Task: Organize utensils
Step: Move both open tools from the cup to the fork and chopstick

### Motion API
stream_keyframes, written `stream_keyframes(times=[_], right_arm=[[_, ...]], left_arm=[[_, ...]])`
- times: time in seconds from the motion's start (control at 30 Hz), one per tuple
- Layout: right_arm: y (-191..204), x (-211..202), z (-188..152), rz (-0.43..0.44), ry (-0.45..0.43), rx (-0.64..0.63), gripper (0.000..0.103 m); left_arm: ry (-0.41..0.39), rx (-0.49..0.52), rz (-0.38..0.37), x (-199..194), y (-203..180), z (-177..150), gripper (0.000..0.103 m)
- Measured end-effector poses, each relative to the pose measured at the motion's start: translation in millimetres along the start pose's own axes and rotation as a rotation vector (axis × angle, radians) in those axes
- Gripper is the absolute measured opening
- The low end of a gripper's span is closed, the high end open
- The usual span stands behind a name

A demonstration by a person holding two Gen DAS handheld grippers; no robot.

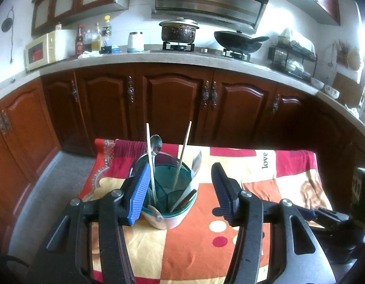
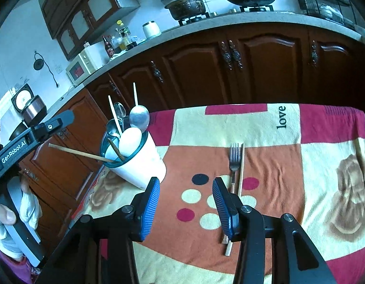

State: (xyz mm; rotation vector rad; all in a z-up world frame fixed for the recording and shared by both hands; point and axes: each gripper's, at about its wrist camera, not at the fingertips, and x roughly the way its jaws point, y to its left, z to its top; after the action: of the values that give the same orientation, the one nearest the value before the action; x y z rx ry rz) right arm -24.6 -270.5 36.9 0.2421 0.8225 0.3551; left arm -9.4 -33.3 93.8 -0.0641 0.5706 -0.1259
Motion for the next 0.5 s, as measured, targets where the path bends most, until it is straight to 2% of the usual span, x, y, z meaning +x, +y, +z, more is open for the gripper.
stream_keyframes(times=[0.27,0.4,0.5], right_arm=[[-14.7,0.0,-3.5,-0.025,0.008,0.030,0.044],[-27.7,4.7,-10.6,-0.048,0.028,0.044,0.044],[-41.9,15.7,-18.9,-0.095,0.053,0.042,0.044]], left_arm=[[-0.059,-0.007,-0.050,-25.7,-5.8,11.9,0.056],[-0.066,-0.001,-0.126,-35.9,-18.0,15.4,0.057],[-0.037,0.024,-0.199,-32.8,-34.0,10.6,0.057]])
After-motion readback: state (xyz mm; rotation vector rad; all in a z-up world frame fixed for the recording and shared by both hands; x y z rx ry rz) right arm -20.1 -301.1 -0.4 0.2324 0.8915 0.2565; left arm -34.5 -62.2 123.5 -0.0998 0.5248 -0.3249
